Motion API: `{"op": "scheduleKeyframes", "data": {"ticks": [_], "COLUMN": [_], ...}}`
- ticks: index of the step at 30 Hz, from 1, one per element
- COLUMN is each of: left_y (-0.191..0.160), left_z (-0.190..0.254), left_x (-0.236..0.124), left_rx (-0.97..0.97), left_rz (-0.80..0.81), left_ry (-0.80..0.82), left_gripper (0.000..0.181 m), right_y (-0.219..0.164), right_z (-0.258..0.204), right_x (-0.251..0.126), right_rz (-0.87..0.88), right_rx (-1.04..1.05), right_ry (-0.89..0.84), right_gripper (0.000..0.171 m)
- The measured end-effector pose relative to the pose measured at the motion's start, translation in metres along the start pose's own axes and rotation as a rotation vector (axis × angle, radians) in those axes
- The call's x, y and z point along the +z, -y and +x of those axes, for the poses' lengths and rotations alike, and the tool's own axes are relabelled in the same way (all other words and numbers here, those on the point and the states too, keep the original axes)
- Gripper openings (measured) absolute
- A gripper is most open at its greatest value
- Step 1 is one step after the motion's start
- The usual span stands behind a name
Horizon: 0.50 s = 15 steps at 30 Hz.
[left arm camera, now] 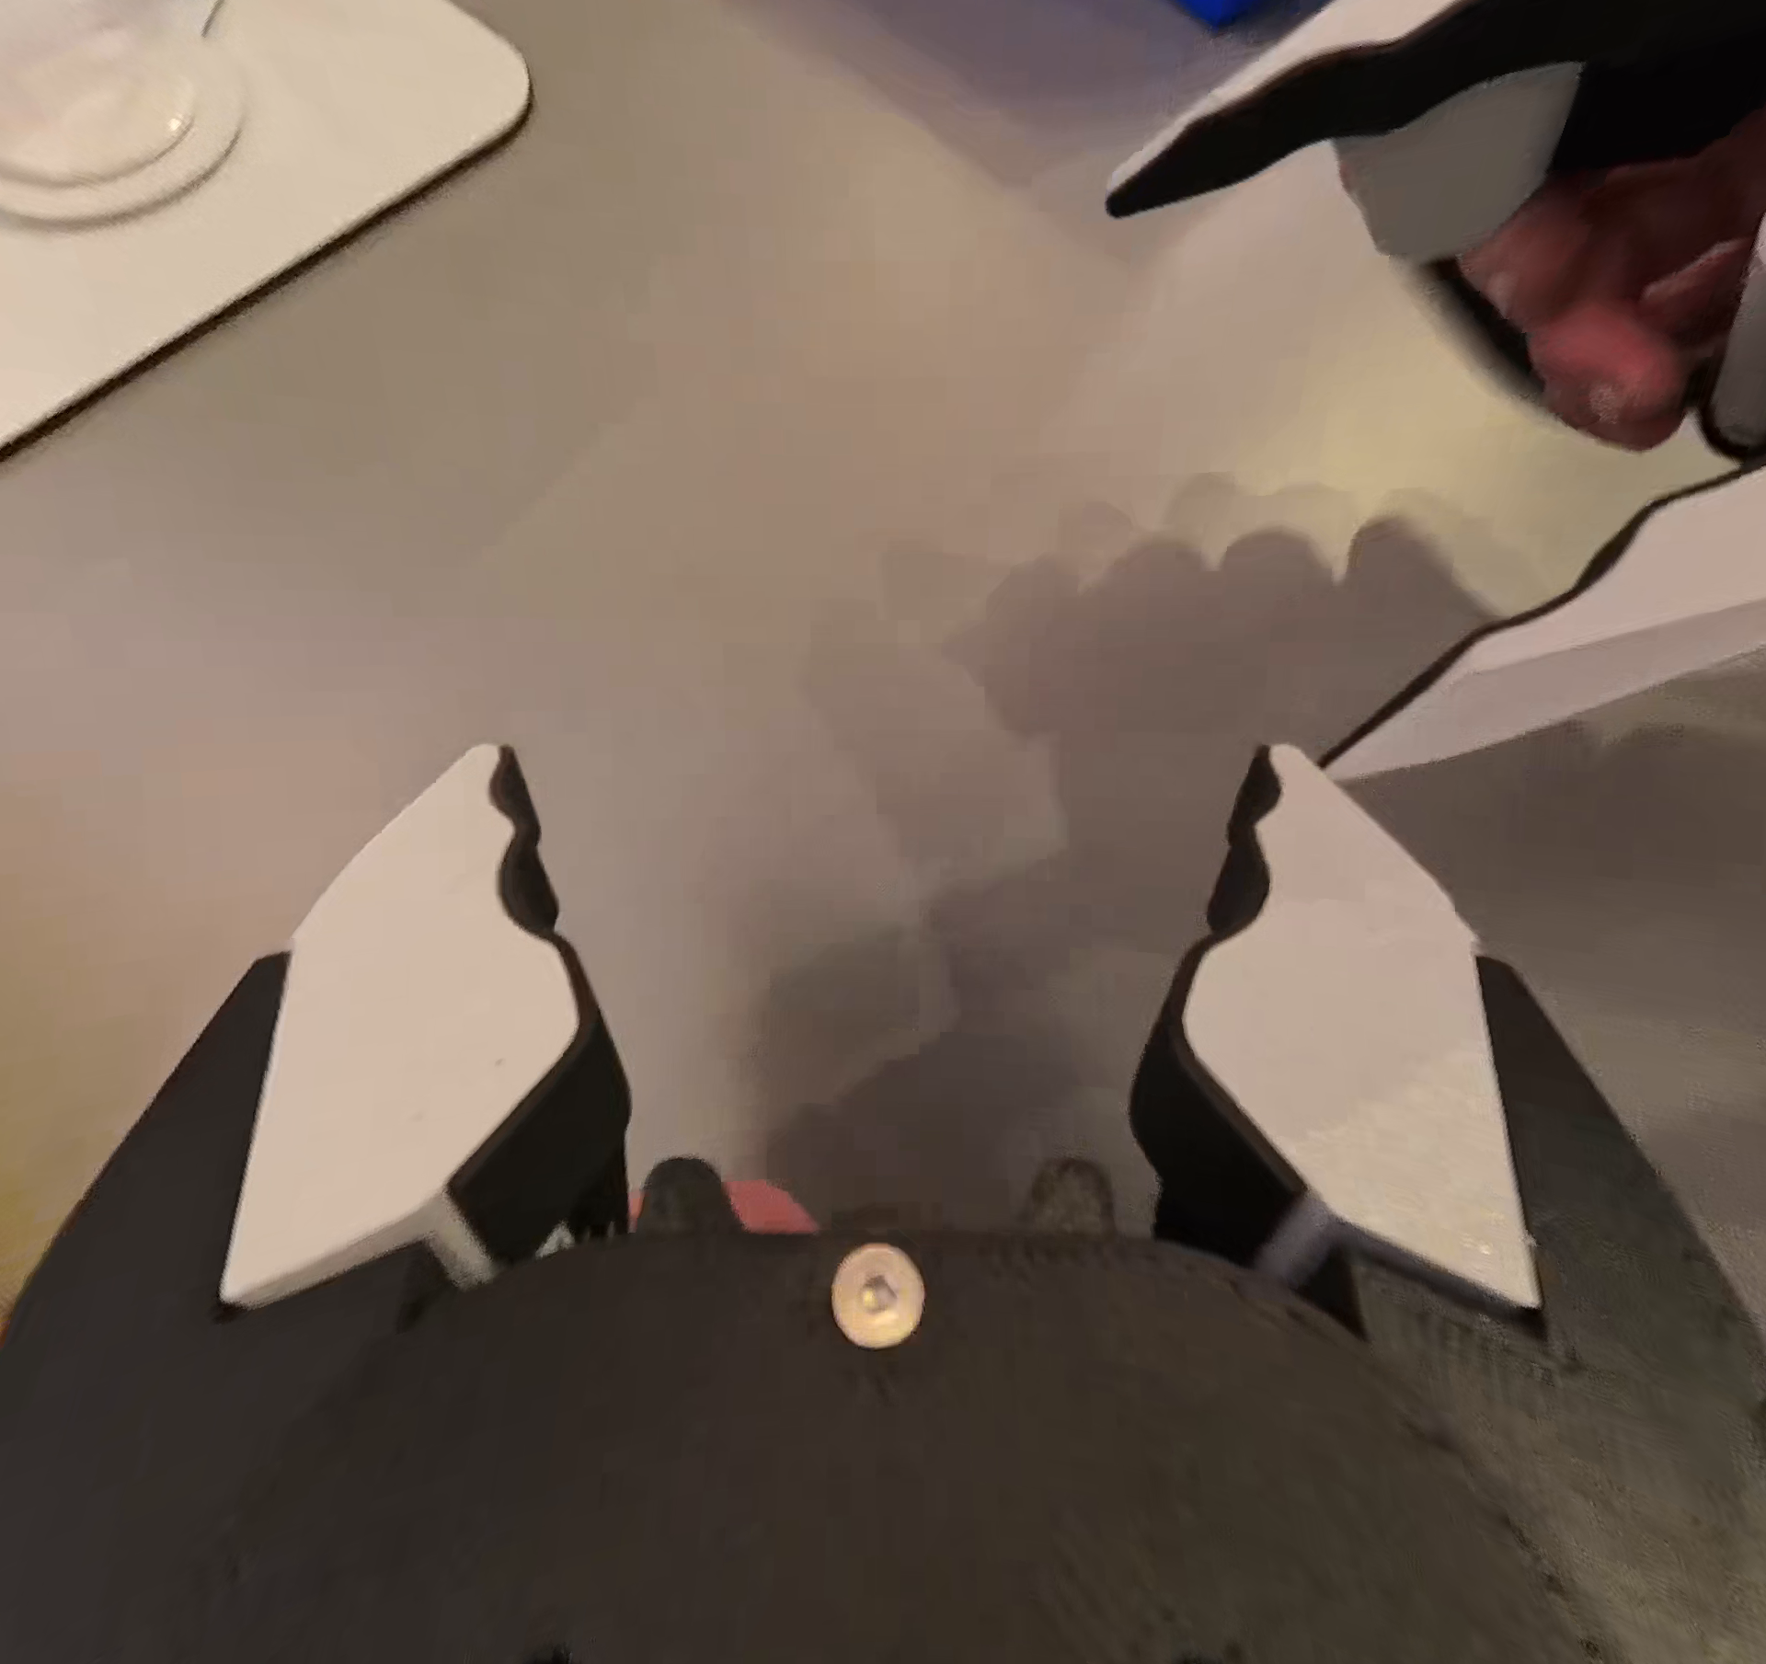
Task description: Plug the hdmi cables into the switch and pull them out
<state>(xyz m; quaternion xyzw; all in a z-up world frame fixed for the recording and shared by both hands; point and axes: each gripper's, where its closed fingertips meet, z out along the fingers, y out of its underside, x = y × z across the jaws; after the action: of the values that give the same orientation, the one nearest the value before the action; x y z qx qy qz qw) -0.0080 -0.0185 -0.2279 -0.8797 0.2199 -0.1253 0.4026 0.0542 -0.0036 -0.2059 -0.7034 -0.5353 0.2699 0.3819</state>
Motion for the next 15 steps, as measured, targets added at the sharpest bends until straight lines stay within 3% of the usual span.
{"op": "scheduleKeyframes", "data": {"ticks": [4,6,15], "left_y": [-0.019,-0.033,-0.048], "left_z": [-0.024,-0.03,-0.025], "left_x": [0.001,0.007,0.018], "left_rx": [0.083,0.065,0.225], "left_rz": [-0.056,-0.109,-0.213], "left_ry": [0.031,0.001,-0.067], "left_gripper": [0.146,0.146,0.141], "right_y": [-0.01,-0.014,-0.037], "right_z": [-0.002,-0.001,-0.007], "right_x": [0.033,0.046,0.072], "right_rz": [-0.034,-0.049,-0.182], "right_rx": [-0.007,-0.031,-0.009], "right_ry": [0.005,-0.002,0.009], "right_gripper": [0.127,0.134,0.136]}}
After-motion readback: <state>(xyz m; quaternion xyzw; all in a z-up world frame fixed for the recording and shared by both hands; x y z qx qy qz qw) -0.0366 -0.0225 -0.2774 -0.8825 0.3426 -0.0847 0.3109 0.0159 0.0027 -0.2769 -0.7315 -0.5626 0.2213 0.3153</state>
